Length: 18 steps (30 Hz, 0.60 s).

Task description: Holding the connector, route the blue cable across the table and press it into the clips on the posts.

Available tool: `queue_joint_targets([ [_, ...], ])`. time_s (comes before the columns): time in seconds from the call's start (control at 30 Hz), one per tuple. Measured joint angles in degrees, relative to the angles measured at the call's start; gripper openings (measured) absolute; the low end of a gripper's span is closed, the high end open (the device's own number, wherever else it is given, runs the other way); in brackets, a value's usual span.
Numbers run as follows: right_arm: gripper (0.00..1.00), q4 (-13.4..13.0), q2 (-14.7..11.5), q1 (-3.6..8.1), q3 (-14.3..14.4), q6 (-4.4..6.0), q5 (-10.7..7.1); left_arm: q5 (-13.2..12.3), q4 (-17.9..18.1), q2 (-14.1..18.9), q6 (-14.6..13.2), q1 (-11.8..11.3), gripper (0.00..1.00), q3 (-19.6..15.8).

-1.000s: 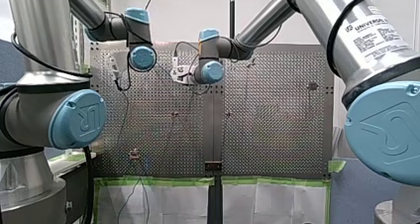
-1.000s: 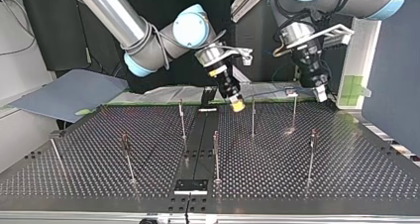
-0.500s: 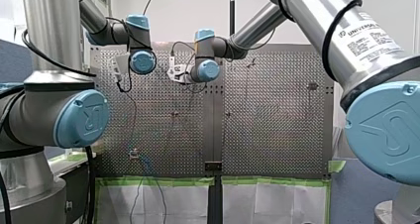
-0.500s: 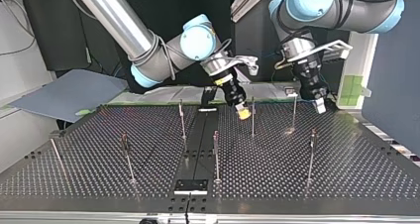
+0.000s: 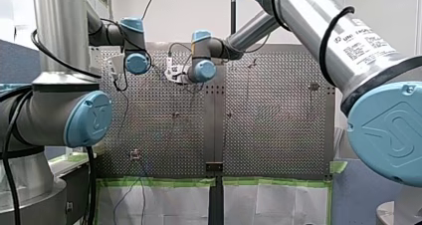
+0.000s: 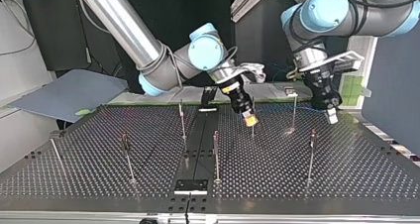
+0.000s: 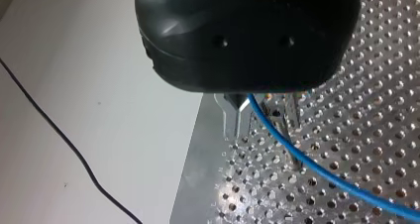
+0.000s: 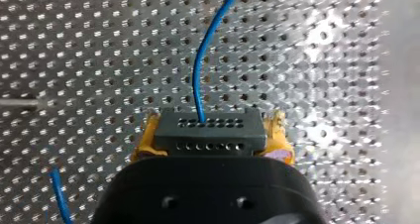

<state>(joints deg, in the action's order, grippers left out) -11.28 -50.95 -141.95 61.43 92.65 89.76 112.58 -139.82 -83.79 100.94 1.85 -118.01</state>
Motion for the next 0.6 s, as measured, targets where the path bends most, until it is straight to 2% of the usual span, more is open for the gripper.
queue_joint_targets([
  [0.2,0.0,0.67,0.25,-0.19,-2.77,-0.04,-0.01,-3.11,0.78,-1.28,0.08,-2.91,0.0,0.5],
  [0.33,0.0,0.97,0.37,-0.49,-4.44,-0.1,-0.01,-4.86,0.99,-2.2,0.75,-3.69,0.0,1.37],
  [0.6,0.0,1.18,1.14,-0.97,-8.23,-0.23,-0.01,-5.76,1.03,-4.86,1.52,-4.56,0.0,3.76],
])
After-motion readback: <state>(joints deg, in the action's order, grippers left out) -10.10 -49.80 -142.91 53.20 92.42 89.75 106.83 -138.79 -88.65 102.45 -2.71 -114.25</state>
